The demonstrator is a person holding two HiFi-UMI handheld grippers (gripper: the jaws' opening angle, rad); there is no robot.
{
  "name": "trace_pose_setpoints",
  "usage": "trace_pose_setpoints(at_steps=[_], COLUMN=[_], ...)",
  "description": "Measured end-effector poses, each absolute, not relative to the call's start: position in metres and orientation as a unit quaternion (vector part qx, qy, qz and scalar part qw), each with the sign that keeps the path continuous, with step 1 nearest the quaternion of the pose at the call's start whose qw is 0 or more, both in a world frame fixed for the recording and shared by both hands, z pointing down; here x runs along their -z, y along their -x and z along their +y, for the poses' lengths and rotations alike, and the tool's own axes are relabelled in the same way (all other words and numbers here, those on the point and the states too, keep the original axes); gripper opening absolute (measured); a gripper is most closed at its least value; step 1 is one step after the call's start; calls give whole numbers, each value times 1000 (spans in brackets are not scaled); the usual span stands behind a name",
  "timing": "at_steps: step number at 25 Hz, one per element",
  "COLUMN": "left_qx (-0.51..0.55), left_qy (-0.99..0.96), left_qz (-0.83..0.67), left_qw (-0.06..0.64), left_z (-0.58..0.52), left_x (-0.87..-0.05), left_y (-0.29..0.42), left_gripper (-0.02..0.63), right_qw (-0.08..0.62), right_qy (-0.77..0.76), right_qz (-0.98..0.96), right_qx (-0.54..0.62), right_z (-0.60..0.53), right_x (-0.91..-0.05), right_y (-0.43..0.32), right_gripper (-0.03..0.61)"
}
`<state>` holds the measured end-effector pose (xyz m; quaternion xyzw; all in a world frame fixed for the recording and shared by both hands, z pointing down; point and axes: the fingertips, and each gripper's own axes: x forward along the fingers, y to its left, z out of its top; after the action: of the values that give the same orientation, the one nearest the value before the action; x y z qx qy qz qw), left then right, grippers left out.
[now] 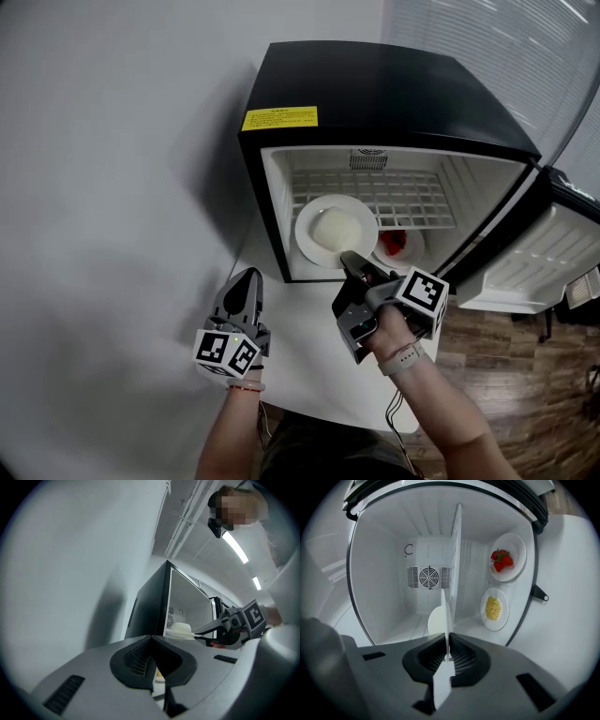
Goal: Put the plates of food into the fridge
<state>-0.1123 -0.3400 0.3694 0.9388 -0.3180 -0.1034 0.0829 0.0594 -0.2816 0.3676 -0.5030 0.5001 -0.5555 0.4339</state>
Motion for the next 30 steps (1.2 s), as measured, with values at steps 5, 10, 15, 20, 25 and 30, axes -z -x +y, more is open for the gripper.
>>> trace_pose_setpoints(at_steps=[5,10,15,20,25,30], left_qx=[104,105,110,112,110,108], left_qy=[-942,-944,-945,-946,-947,-947], left_qz=[-308,-301,-295,-288,-285,-288], left_qw=[87,88,91,96,94,96], left_z=[-360,-377,-388,-390,-391,-393], left_x=[-368,-367,-367,-370,-371,-370], left_y=[105,98,93,88,87,87], left_gripper=[6,6,6,6,6,6], right_qw=[444,455,462,466,476,487], right_qy=[504,503,501,508,509,504], right_qz=[482,465,452,441,431,424], right_qx=[562,569,575,574,574,573], right_z=[-298,-309,-319,-326,-333,-338], right_x=[-368,-369,-369,-370,-370,-370], right_y=[-61,-63,-64,-66,-68,-70], right_gripper=[15,15,15,15,15,15])
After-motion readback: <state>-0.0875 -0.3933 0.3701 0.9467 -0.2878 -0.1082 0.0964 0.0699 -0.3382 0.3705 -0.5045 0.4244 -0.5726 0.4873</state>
